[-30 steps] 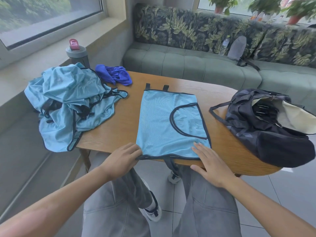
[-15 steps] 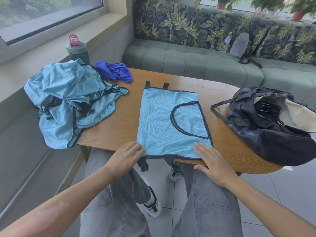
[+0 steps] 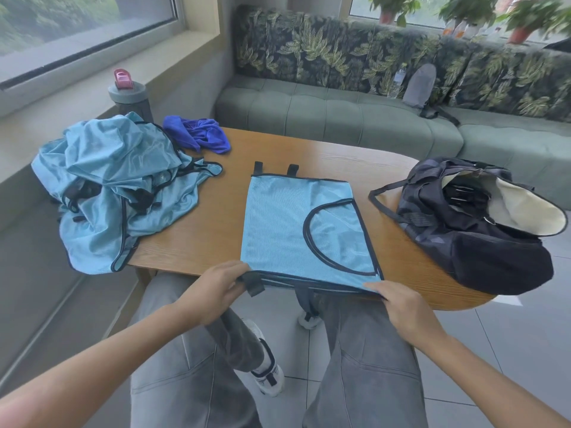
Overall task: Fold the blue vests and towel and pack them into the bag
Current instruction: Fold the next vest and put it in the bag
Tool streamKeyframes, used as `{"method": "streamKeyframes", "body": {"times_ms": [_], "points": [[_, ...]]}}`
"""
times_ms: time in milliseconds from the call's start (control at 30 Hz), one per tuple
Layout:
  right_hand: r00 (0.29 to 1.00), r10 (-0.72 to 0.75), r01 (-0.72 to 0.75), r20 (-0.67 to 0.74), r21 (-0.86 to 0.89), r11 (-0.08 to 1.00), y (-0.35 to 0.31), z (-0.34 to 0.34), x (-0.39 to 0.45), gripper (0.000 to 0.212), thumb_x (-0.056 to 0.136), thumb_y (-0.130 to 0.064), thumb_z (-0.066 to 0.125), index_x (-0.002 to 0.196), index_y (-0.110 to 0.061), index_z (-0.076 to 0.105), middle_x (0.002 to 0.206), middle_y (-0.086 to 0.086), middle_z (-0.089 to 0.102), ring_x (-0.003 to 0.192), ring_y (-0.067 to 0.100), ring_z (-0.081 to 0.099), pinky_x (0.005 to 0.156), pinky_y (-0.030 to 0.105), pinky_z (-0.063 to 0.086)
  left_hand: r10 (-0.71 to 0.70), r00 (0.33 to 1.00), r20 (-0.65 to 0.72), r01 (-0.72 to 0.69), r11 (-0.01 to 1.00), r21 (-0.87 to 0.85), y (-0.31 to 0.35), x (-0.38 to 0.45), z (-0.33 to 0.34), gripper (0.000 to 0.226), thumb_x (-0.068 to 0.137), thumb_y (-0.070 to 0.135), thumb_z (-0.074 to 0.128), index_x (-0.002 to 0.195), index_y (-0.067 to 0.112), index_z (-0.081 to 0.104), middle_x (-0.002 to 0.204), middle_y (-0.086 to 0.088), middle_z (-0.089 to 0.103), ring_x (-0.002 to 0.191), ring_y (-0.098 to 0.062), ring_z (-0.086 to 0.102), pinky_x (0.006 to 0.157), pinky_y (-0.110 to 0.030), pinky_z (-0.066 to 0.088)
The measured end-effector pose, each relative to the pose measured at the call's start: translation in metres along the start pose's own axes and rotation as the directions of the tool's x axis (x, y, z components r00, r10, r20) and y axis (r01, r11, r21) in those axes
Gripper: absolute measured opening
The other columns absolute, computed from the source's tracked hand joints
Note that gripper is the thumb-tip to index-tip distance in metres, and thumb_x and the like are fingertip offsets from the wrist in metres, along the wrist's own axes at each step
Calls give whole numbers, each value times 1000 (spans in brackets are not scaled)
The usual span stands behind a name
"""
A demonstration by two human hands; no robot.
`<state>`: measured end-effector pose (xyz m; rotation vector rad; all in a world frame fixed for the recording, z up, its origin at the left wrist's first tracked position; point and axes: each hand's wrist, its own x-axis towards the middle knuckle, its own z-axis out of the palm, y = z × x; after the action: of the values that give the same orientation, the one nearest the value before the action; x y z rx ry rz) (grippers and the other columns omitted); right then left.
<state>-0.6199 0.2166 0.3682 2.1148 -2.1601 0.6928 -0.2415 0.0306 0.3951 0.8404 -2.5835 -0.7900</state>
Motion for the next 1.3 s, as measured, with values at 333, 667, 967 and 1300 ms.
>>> {"method": "streamKeyframes", "body": {"times_ms": [333,667,967,1300], "points": [[835,507,-391,-212,418,820,-45,-17,20,10,102,-17,57,111,-17,61,93,-15,66,88,-6,61,67,7,43,-308,943,-125,168,765,-622,27,30,-6,21,105,19,56,119,21,72,107,18,73,101,-5,64,86,-21,51],[854,414,-329,-316,289,899,-48,-25,50,33,104,-43,41,99,-17,59,70,-15,58,64,2,58,54,13,40,-388,870,-304,128,773,-621,17,47,-5,38,99,58,50,119,28,64,88,-19,63,78,-33,55,80,-57,50],[840,507,-459,-192,244,854,-10,-18,128,31,105,-38,48,77,-27,41,60,-6,49,54,13,47,48,37,32,-563,777,-282,357,762,-540,-4,127,-7,23,106,41,49,99,25,65,91,-10,71,85,-34,65,76,-54,53],[787,616,-608,9,180,773,46,26,204,26,103,-37,52,80,-27,48,75,-1,62,77,29,59,61,38,44,-646,722,-247,533,747,-398,-49,211,-3,21,104,39,51,100,20,58,83,-4,65,71,-27,61,61,-39,46]]}}
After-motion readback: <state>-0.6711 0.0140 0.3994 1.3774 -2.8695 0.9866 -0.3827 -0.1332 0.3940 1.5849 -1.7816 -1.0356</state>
